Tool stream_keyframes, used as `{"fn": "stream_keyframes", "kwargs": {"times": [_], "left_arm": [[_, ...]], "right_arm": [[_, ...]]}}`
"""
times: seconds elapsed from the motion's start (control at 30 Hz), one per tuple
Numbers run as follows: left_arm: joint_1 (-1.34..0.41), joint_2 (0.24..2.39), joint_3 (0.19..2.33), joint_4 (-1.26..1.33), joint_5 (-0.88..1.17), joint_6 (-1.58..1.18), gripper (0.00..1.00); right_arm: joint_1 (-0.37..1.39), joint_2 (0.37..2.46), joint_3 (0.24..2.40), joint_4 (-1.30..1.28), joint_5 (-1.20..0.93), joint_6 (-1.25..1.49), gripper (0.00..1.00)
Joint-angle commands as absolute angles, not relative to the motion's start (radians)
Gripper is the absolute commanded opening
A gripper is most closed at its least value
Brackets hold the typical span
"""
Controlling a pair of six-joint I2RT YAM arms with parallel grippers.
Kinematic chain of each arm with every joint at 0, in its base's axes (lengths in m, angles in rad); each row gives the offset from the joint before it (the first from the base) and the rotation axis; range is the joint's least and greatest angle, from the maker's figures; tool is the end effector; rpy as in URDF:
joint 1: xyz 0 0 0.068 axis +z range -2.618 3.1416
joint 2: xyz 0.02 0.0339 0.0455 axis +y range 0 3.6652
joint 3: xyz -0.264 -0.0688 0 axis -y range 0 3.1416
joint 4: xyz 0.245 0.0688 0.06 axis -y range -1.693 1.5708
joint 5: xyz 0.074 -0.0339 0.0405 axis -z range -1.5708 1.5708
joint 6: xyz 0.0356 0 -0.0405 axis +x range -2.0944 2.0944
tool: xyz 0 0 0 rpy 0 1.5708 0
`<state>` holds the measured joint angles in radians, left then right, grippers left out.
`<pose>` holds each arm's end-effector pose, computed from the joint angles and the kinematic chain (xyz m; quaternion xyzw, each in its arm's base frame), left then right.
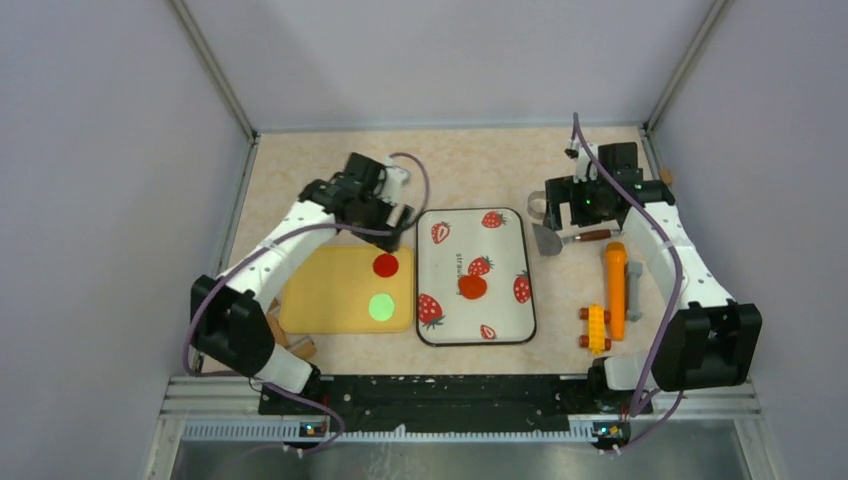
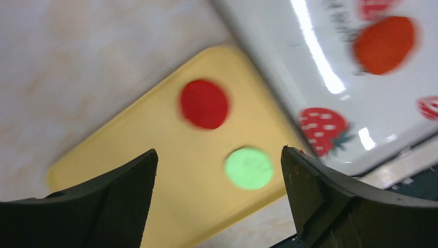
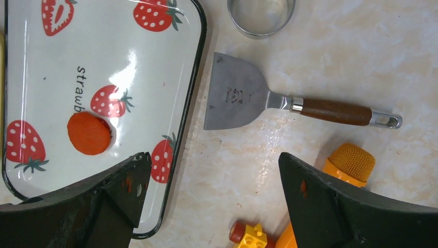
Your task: Roll out the dumpling wrappers from the dough
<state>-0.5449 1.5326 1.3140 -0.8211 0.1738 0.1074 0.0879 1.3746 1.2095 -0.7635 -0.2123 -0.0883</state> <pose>0.2682 -0.1698 0.2887 0.3296 0.9033 -0.1385 0.2370 0.2835 0.0325 0.3042 -0.1163 0.9369 0.1005 0.3139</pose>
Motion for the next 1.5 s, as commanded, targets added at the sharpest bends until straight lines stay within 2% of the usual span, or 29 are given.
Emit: {"fn": "stream_keyframes", "kwargs": {"times": [0.0, 0.1, 0.23, 0.3, 0.57, 0.67, 0.93, 1.47], "left_arm": [[-0.273, 1.406, 1.265, -0.970, -0.264, -0.067, 0.94], [0.000, 1.368, 1.211, -1.023, -0.306, -0.168, 0.94], [0.312, 1.312, 1.104, -1.056, -0.218, -0.297, 0.84], [0.401, 1.284, 1.056, -1.075, -0.213, -0.343, 0.80], [0.592, 1.377, 1.028, -1.084, -0.166, -0.336, 0.75], [0.618, 1.438, 1.031, -1.066, -0.131, -0.330, 0.65], [0.628, 1.586, 1.030, -1.062, -0.103, -0.311, 0.55], [0.628, 1.798, 1.086, -1.015, -0.127, -0.217, 0.50]], "right_arm": [[0.086, 1.322, 1.246, -0.719, -0.226, -0.087, 0.96], [0.086, 1.326, 1.241, -0.691, -0.203, -0.096, 0.96], [0.086, 1.352, 1.258, -0.686, -0.220, -0.096, 0.94], [0.087, 1.371, 1.270, -0.684, -0.230, -0.093, 0.93], [0.086, 1.458, 1.350, -0.688, -0.252, -0.097, 0.89], [0.087, 1.483, 1.380, -0.697, -0.255, -0.095, 0.89], [0.087, 1.494, 1.406, -0.726, -0.245, -0.103, 0.87], [0.087, 1.498, 1.422, -0.731, -0.204, -0.117, 0.87]]}}
